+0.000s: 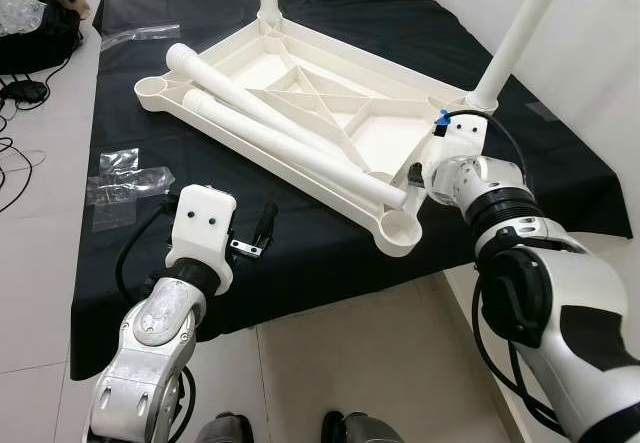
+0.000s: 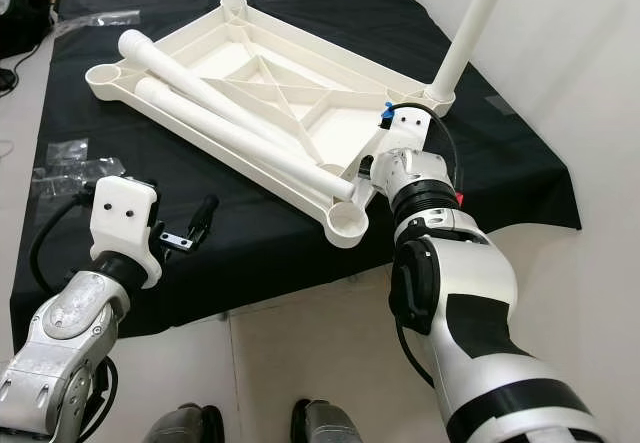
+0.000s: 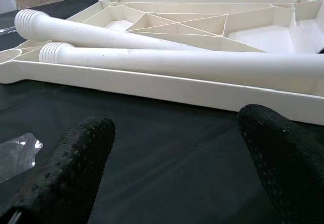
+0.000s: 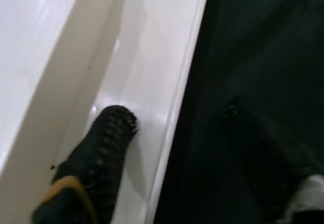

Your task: Building children table

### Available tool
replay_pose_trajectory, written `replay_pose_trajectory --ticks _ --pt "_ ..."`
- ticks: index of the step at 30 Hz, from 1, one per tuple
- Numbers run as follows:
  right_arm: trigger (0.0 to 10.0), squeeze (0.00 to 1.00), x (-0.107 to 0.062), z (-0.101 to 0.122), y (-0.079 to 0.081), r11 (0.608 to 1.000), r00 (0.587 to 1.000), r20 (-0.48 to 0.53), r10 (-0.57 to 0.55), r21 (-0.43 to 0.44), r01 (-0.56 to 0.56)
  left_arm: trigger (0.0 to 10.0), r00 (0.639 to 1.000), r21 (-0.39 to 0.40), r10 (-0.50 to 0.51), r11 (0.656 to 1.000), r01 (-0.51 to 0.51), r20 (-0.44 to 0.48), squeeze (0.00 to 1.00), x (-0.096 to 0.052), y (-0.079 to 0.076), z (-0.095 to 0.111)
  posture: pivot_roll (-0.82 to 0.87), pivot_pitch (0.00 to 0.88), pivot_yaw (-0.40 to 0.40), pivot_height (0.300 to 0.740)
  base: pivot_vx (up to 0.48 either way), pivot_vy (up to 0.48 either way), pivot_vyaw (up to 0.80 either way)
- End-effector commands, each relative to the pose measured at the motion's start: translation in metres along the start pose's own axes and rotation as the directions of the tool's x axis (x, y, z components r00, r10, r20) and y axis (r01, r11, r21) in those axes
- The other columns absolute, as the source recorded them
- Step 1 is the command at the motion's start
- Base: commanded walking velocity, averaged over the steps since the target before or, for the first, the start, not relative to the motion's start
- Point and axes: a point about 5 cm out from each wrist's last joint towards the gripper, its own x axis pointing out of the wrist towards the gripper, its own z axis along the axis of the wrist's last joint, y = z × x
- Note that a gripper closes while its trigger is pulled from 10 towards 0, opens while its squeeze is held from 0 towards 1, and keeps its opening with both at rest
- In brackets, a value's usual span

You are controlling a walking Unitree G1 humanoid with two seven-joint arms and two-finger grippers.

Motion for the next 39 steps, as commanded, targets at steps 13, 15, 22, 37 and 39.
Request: replay_pose_trajectory --ticks 13,15,22,37,39 --pt "0.0 0.00 0.003 0.012 -0.029 0.998 0.997 0.042 -0.061 0.022 0.061 10.0 1.000 0.012 0.031 0.999 -0.031 0.003 0.00 -0.003 0.005 0.001 0.00 0.208 -0.102 0.740 0.000 0.000 0.00" --pt "0.0 0.00 0.003 0.012 -0.029 0.998 0.997 0.042 -0.061 0.022 0.061 10.0 1.000 0.012 0.031 0.999 -0.031 0.003 0.00 -0.003 0.005 0.001 0.00 0.208 -0.102 0.740 0.000 0.000 0.00" --pt "0.0 0.00 0.003 0.028 -0.049 0.994 0.988 0.125 -0.090 0.072 0.082 10.0 0.999 0.019 0.039 0.999 -0.039 0.004 0.00 -0.003 0.007 0.001 0.01 0.208 -0.100 0.740 0.000 0.000 0.00" --pt "0.0 0.00 -0.017 0.059 0.001 0.965 0.902 0.344 0.261 -0.132 -0.228 10.0 0.999 0.028 0.038 0.999 -0.038 0.004 0.00 -0.005 0.007 0.002 0.02 0.199 -0.103 0.740 0.000 0.000 0.00" --pt "0.0 0.00 -0.022 0.051 0.027 0.892 0.854 0.304 0.423 -0.304 -0.333 10.0 0.999 0.032 0.041 0.999 -0.042 0.006 0.00 -0.005 0.008 0.002 0.02 0.194 -0.101 0.740 0.000 0.000 0.00"
